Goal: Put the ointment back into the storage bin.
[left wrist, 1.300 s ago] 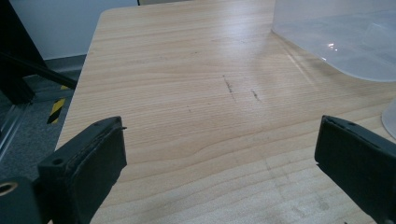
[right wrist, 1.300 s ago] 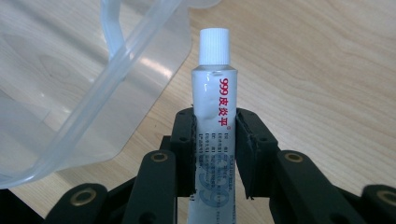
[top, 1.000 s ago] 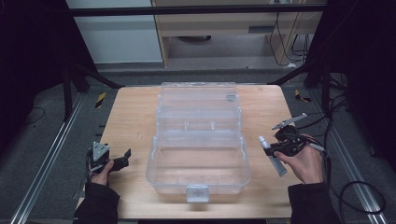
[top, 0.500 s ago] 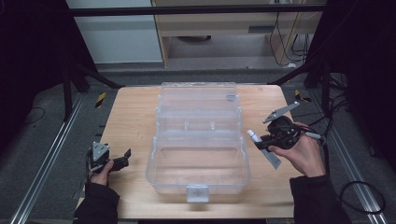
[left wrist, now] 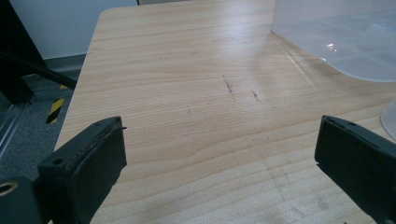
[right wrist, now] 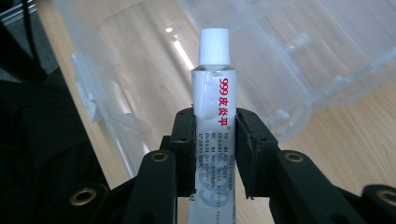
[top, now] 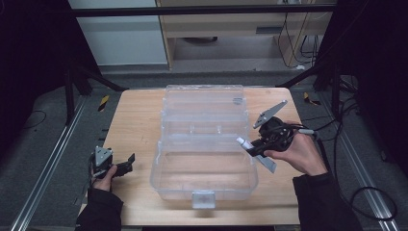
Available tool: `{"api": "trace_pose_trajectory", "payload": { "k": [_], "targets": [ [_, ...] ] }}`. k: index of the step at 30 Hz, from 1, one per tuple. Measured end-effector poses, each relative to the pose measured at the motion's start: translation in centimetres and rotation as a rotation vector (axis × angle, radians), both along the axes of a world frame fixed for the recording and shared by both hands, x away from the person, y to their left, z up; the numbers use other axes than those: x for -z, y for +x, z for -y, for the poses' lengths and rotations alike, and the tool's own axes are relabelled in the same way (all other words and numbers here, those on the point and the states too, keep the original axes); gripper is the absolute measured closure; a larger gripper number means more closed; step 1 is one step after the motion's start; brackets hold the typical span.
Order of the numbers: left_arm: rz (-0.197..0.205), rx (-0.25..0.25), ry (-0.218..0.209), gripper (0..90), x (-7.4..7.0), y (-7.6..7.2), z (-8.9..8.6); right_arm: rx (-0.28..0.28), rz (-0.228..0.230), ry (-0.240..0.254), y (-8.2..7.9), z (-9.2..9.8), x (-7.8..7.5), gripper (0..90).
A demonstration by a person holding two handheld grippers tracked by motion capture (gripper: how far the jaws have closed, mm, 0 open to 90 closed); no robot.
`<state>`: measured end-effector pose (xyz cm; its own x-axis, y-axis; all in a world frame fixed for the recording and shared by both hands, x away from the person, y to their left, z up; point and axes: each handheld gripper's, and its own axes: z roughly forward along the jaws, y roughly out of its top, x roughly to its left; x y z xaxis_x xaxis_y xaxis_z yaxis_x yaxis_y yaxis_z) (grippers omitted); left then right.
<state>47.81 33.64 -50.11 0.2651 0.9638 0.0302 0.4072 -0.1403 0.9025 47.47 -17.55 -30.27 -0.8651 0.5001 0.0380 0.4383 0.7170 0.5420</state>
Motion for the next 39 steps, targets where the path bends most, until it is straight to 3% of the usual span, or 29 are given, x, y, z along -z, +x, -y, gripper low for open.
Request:
{"api": "trace_pose_trajectory", "payload": {
  "k": [6, 15, 21, 39],
  "targets": [
    [0.0, 0.0, -0.001, 1.5, 0.0, 0.0, 0.0, -0.111, 0.005, -0.05, 0.4, -2.5, 0.0, 70.0],
    [0.0, 0.0, -0.003, 1.5, 0.0, 0.0, 0.0, -0.17, -0.007, -0.082, 1.0, -4.7, 0.6, 70.0],
    [0.0, 0.001, -0.002, 1.5, 0.0, 0.0, 0.0, -0.227, -0.021, -0.106, 1.2, -6.2, 1.7, 70.0],
    [0.0, 0.001, -0.002, 1.5, 0.0, 0.0, 0.0, -0.377, -0.048, -0.249, 1.2, -9.1, 5.7, 70.0]
  ]
}}
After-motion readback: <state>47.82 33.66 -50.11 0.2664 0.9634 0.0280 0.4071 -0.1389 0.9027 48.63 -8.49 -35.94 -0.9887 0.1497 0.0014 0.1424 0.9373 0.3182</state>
